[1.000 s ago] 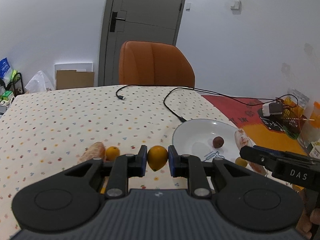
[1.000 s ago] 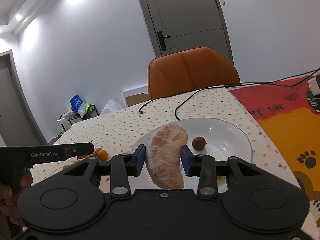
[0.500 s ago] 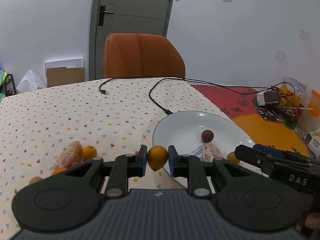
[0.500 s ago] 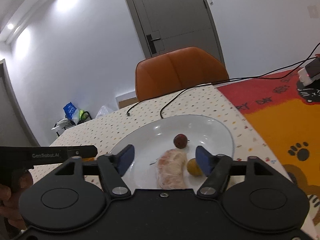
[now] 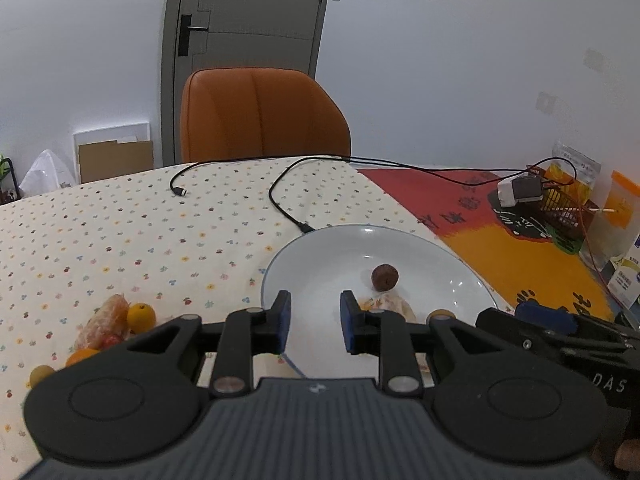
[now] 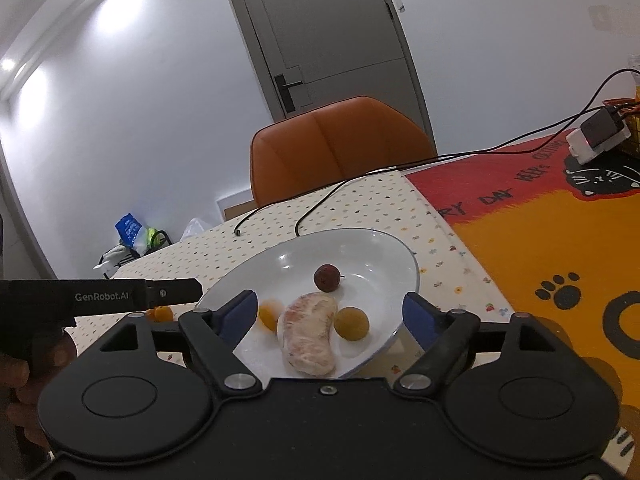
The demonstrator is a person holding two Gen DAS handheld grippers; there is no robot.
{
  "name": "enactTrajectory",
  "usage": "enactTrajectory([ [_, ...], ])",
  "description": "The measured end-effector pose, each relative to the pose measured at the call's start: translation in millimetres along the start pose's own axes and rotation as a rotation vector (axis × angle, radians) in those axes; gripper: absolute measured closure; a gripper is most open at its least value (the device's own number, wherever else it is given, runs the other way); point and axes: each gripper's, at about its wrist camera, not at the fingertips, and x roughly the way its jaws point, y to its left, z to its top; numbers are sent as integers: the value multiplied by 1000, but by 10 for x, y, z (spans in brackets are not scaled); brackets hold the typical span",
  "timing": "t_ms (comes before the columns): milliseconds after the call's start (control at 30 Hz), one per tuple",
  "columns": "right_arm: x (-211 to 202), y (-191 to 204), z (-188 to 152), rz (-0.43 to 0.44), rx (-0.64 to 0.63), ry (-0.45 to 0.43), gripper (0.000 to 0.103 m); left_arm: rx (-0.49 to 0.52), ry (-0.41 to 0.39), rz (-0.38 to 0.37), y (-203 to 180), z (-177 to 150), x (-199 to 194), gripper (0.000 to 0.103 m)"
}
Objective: Organize fruits
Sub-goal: 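Carry the pomelo segment and tangerine to the plate and release both, then move both open tools back toward the remaining oranges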
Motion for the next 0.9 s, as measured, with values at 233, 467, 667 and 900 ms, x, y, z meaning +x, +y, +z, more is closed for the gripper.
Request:
enactTrajectory([
  [233,-41,65,5,1,0,-9,19,-1,2,41,92,-20,-121,67],
  [467,-92,192,10,8,-12,-9,12,-23,-21,105,251,-57,-314,40],
  [667,-138,328,32,23,-27,-10,8,-37,-45,153,386,-79,-511,23],
  [900,-205,504,46,40,-40,-19,0,-68,-73,205,568,-80,-768,18],
])
